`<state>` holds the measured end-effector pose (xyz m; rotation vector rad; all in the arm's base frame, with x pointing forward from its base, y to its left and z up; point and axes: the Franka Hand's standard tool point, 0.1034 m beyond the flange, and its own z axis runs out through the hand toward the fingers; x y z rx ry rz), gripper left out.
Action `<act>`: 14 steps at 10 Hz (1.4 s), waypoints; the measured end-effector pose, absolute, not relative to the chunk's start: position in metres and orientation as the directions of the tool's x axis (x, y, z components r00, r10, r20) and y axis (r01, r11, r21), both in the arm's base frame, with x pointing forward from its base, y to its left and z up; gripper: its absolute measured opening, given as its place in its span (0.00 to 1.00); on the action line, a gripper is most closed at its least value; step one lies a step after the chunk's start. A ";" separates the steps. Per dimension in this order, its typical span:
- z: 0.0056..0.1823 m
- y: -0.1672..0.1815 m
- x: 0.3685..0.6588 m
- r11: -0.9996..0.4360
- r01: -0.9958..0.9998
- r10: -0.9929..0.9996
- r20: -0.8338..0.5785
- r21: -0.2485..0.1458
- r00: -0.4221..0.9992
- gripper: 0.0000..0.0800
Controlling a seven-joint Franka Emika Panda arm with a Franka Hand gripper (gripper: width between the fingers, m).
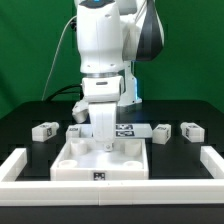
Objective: Assemble one leg
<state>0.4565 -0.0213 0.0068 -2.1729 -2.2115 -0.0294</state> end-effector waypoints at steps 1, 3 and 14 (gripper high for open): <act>0.007 -0.016 0.457 0.028 1.000 0.999 0.045 -0.015 -0.027 0.07; 0.007 -0.019 0.456 0.021 1.000 0.999 0.045 -0.015 -0.020 0.07; 0.005 0.063 0.479 0.057 0.998 0.994 0.092 0.003 -0.057 0.07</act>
Offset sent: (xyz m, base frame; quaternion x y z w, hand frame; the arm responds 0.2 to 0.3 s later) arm 0.0000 0.0000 0.0000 0.0000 0.0000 0.0000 1.0000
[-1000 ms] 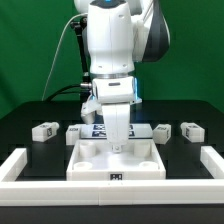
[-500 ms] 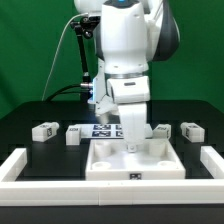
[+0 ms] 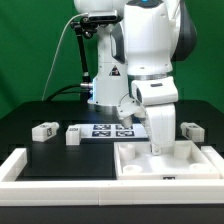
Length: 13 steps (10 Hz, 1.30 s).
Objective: Assemble one leg
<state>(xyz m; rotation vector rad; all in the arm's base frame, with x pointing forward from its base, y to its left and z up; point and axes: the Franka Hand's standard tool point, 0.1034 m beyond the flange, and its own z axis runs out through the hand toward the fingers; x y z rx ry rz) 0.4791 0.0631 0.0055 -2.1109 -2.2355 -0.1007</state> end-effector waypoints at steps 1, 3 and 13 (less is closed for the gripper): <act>0.005 0.066 0.484 0.057 0.998 0.994 0.095 0.005 -0.057 0.07; 0.006 0.071 0.490 0.025 1.000 0.995 0.099 0.004 -0.026 0.07; 0.005 0.070 0.489 -0.024 1.000 0.995 0.095 -0.010 0.025 0.79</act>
Offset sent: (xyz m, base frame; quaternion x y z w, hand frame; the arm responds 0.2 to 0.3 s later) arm 0.0143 0.0169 -0.0028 0.0054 -0.0049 0.0284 0.9996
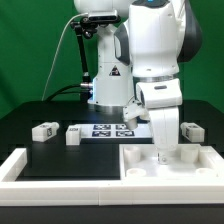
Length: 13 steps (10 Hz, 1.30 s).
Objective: Assemble one leg
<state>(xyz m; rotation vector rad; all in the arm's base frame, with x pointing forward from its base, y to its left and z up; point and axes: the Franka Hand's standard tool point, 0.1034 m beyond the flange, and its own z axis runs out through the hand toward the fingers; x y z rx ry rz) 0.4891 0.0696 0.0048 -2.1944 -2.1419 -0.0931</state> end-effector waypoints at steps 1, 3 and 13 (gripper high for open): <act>0.005 0.069 0.489 -0.024 1.000 0.995 0.095 -0.010 0.025 0.81; 0.005 0.069 0.489 -0.024 1.000 0.995 0.095 -0.010 0.025 0.81; 0.051 0.077 0.462 -0.264 0.964 0.962 0.072 0.012 0.263 0.81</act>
Offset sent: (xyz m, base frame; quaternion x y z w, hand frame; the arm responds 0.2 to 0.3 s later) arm 0.0000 0.0000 0.0000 0.0000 0.0000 0.0000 1.0000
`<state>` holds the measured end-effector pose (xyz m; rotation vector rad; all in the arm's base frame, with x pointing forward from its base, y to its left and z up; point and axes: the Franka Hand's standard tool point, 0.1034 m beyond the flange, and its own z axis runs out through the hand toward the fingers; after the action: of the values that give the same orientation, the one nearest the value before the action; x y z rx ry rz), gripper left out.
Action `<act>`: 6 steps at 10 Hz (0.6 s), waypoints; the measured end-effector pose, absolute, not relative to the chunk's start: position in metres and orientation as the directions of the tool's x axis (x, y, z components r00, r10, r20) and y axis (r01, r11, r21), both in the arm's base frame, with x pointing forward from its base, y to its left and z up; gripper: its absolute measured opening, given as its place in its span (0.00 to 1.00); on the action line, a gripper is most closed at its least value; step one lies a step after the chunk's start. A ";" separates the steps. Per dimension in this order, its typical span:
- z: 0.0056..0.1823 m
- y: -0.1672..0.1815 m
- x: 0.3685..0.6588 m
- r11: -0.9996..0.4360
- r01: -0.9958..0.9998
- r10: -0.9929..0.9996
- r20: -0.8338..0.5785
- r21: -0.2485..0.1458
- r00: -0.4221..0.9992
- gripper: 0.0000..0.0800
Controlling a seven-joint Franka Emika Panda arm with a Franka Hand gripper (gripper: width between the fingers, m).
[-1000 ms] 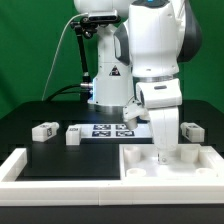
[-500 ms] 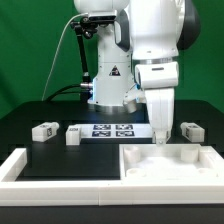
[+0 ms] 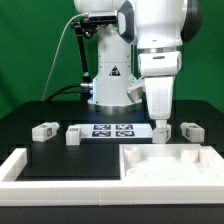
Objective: Assemble one leg
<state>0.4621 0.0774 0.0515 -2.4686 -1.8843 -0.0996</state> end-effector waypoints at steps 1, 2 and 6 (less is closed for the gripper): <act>0.051 0.078 0.462 -0.354 0.935 0.933 0.073 0.003 0.353 0.81; 0.051 0.079 0.461 -0.483 0.876 0.873 0.075 -0.010 0.482 0.81; 0.053 0.120 0.435 -0.836 0.546 0.543 0.063 -0.056 0.837 0.81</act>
Offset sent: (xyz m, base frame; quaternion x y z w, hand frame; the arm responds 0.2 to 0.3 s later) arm -0.0364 0.0268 0.0053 -0.0126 0.0087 0.2552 0.9668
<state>0.4354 0.1205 0.0529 -2.9426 -0.8734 -0.0692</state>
